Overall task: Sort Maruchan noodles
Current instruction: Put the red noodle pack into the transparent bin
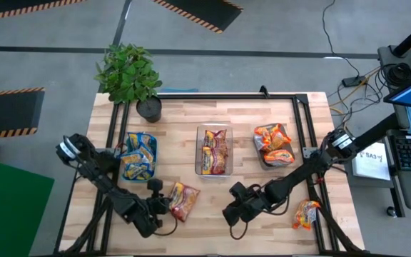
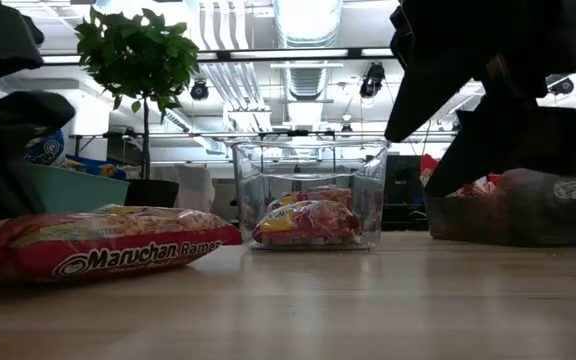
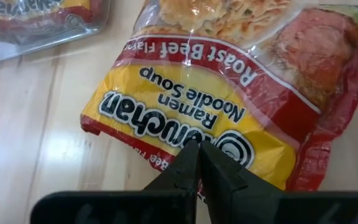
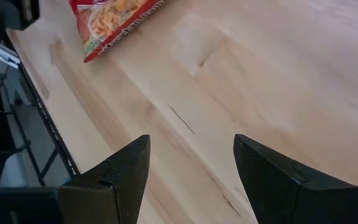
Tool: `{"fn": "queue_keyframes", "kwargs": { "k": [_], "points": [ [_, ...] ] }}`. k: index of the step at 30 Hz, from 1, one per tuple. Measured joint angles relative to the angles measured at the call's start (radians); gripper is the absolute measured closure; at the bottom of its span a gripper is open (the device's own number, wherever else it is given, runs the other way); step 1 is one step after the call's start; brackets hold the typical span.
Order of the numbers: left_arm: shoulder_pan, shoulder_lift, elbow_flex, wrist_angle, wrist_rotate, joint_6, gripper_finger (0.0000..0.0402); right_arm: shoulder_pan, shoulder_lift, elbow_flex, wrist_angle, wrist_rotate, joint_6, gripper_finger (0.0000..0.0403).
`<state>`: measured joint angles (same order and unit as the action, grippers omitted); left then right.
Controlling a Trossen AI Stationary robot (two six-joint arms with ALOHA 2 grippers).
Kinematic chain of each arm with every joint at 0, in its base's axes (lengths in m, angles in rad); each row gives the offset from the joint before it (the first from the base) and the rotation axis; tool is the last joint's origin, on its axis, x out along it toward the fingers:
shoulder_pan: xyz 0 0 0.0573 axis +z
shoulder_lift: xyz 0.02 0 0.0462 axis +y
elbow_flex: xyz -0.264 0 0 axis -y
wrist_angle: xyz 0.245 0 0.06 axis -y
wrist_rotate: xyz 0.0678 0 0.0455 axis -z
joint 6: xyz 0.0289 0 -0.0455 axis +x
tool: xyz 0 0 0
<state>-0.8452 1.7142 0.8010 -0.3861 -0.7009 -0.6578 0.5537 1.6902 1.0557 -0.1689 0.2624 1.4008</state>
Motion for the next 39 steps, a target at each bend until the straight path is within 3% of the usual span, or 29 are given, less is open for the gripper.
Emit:
{"fn": "queue_keyframes", "kwargs": {
  "k": [9,24,30,39],
  "points": [
    [0.023,0.0,-0.027,0.107,0.002,0.11,0.0402,0.0,0.0,0.001,0.002,0.013,0.015,0.0184],
    [0.028,-0.001,-0.027,0.123,0.011,0.121,0.0402,-0.005,0.0,0.001,0.002,0.035,-0.03,0.0184],
    [0.026,-0.047,0.013,-0.002,0.014,0.113,0.0402,-0.018,0.0,0.001,0.027,0.209,0.052,0.0172],
    [-0.015,-0.149,0.024,-0.2,0.012,0.02,0.0402,-0.086,0.041,0.0,0.182,0.175,-0.093,0.0148]
  ]
}}
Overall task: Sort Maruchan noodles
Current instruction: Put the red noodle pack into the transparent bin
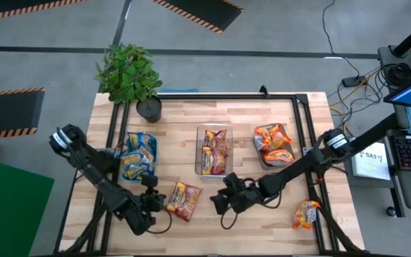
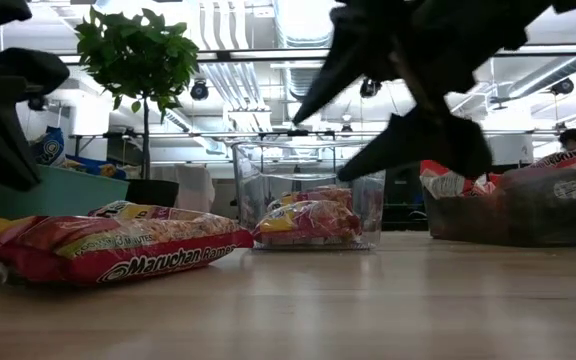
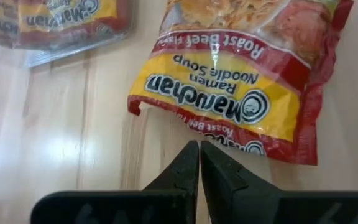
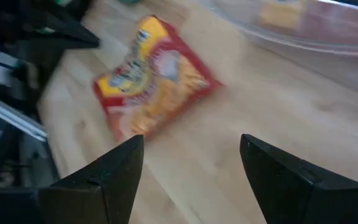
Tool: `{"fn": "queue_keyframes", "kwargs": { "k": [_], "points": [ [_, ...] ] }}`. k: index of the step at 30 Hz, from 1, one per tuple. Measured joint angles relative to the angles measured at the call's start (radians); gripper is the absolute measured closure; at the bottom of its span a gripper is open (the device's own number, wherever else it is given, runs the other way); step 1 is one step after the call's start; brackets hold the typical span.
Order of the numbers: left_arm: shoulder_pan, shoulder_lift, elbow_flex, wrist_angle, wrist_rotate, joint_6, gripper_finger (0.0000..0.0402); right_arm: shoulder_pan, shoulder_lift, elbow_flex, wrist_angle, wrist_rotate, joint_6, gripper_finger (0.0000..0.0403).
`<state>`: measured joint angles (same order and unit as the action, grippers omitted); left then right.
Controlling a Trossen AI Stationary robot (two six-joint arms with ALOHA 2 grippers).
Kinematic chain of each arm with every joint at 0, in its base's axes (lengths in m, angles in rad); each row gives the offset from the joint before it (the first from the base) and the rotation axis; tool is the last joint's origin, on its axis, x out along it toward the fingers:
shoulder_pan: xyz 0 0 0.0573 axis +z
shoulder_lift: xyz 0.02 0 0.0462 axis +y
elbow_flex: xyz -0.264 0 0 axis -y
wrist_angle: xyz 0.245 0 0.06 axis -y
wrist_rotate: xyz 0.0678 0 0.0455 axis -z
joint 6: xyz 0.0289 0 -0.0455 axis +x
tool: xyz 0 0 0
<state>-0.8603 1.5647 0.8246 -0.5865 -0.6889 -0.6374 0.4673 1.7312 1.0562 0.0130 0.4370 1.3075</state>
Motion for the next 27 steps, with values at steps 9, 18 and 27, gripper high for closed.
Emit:
{"fn": "queue_keyframes", "kwargs": {
  "k": [9,18,27],
  "points": [
    [-0.002,0.047,-0.083,0.269,-0.009,0.01,0.0402,-0.023,0.081,0.001,0.102,0.005,-0.048,0.0145],
    [0.024,0.145,-0.09,0.368,-0.038,0.007,0.0402,-0.025,0.212,0.083,0.14,0.007,-0.074,0.0147],
    [0.03,0.155,-0.127,0.501,-0.054,0.021,0.0402,-0.042,0.355,0.276,0.114,0.004,-0.235,0.0145]
  ]
}}
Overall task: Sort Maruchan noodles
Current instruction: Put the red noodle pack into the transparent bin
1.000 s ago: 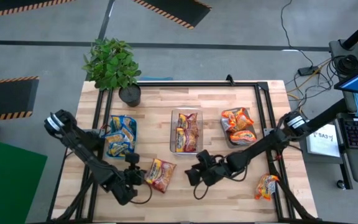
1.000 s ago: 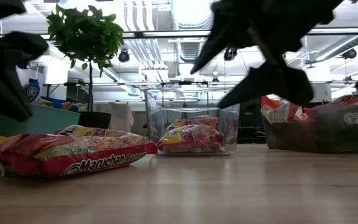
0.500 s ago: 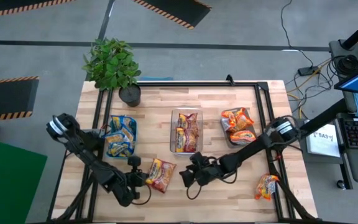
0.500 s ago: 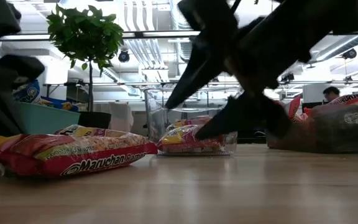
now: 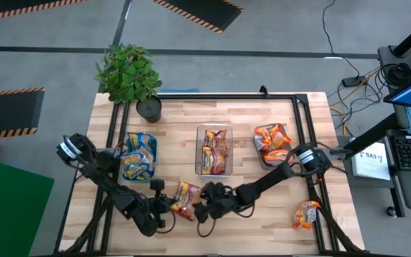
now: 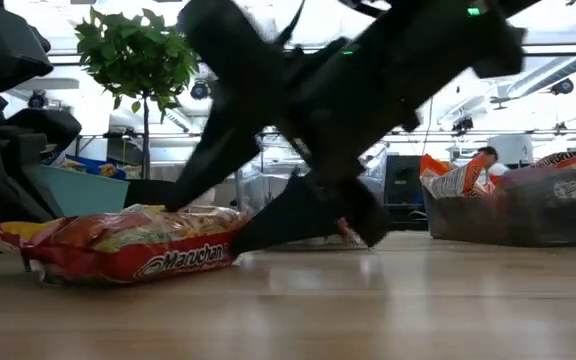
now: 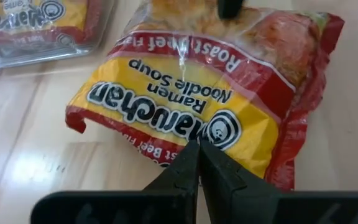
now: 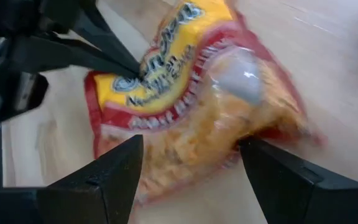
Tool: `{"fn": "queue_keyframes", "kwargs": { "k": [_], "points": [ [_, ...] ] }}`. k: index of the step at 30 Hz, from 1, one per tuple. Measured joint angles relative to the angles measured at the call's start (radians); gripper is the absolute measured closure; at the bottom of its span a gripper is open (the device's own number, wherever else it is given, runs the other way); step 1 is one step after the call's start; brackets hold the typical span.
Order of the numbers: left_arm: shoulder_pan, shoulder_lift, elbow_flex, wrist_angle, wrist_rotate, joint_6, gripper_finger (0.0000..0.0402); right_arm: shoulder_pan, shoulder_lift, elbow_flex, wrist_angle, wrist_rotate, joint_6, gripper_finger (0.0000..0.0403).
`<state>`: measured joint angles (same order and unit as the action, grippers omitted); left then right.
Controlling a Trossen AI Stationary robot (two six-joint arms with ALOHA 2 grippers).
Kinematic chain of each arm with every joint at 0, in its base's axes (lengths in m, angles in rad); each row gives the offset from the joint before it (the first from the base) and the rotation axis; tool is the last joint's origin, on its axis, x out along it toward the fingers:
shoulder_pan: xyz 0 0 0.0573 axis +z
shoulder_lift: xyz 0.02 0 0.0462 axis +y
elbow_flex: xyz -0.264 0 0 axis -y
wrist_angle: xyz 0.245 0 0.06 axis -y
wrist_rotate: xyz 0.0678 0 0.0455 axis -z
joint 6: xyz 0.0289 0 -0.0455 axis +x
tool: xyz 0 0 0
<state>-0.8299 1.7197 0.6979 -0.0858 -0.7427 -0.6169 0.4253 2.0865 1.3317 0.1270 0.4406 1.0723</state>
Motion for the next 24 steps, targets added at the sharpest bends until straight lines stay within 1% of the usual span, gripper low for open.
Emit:
{"fn": "queue_keyframes", "kwargs": {
  "k": [6,8,10,15,19,24],
  "points": [
    [0.0,0.008,-0.05,0.127,0.002,0.006,0.0402,-0.032,0.057,0.09,-0.017,-0.005,-0.039,0.015],
    [0.001,0.012,-0.067,0.175,0.002,0.008,0.0401,-0.045,0.072,0.112,-0.02,-0.023,-0.05,0.0152],
    [0.001,0.012,-0.077,0.193,0.003,0.01,0.0401,-0.056,0.076,0.123,-0.018,-0.053,-0.063,0.0155],
    [0.001,0.013,-0.082,0.2,0.009,0.028,0.0402,-0.071,0.076,0.13,-0.018,-0.075,-0.064,0.0175],
    [0.001,0.013,-0.079,0.201,0.009,0.042,0.0402,-0.077,0.076,0.13,-0.018,-0.082,-0.062,0.022],
    [0.001,0.013,-0.079,0.202,0.003,0.048,0.0402,-0.078,0.076,0.13,-0.017,-0.089,-0.098,0.0309]
  ]
}}
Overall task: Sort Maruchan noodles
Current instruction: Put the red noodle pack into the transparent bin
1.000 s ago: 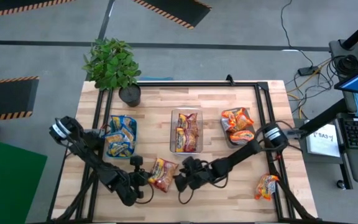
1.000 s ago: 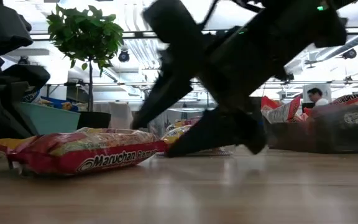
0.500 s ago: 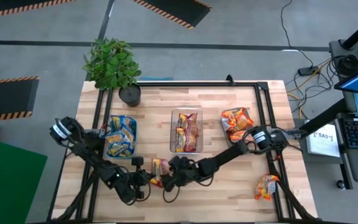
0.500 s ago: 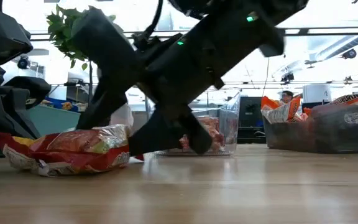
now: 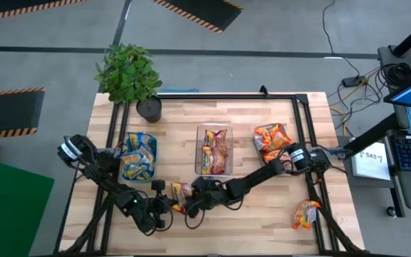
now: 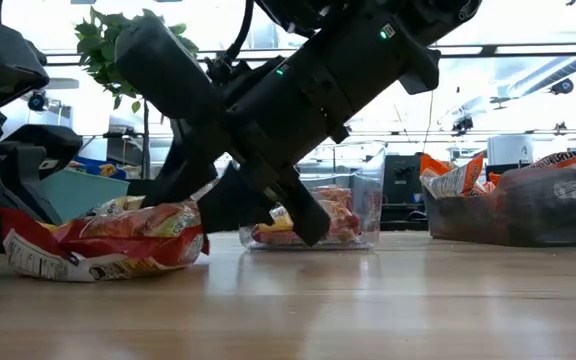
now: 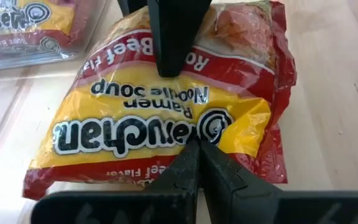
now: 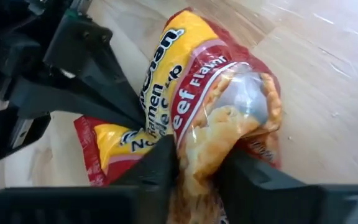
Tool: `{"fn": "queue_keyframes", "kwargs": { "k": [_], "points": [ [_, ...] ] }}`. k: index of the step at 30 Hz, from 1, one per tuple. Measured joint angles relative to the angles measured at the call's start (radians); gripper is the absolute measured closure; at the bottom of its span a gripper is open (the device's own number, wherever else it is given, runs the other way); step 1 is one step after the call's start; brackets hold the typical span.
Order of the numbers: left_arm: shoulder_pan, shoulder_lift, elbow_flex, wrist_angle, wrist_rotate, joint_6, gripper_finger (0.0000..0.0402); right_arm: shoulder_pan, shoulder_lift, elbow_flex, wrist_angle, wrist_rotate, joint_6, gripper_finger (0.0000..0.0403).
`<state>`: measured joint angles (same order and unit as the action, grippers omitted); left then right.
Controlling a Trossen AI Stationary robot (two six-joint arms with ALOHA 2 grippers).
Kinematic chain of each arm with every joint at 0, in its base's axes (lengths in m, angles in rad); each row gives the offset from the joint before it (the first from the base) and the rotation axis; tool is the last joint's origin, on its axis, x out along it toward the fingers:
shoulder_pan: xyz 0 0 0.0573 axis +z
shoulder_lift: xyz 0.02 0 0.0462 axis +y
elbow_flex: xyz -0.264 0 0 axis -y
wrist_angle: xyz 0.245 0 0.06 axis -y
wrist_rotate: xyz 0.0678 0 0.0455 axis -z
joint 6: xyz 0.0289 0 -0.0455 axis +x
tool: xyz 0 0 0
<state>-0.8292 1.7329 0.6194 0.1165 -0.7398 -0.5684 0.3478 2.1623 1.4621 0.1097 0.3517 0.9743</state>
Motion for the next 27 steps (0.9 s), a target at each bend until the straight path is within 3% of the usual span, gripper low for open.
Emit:
{"fn": "queue_keyframes", "kwargs": {
  "k": [5,12,20,27],
  "points": [
    [-0.035,-0.038,0.001,-0.078,-0.065,-0.007,0.0402,0.0,-0.014,0.004,-0.001,-0.031,-0.084,0.0383],
    [-0.089,-0.164,0.001,-0.128,-0.2,0.058,0.0402,0.001,-0.069,0.003,-0.028,-0.046,-0.17,0.0388],
    [-0.155,-0.377,0.008,-0.134,-0.371,0.283,0.0402,0.0,-0.195,0.003,-0.109,-0.07,-0.209,0.0389],
    [-0.161,-0.518,0.008,-0.133,-0.381,0.361,0.0402,0.005,-0.291,0.003,-0.095,-0.087,-0.234,0.0389]
  ]
}}
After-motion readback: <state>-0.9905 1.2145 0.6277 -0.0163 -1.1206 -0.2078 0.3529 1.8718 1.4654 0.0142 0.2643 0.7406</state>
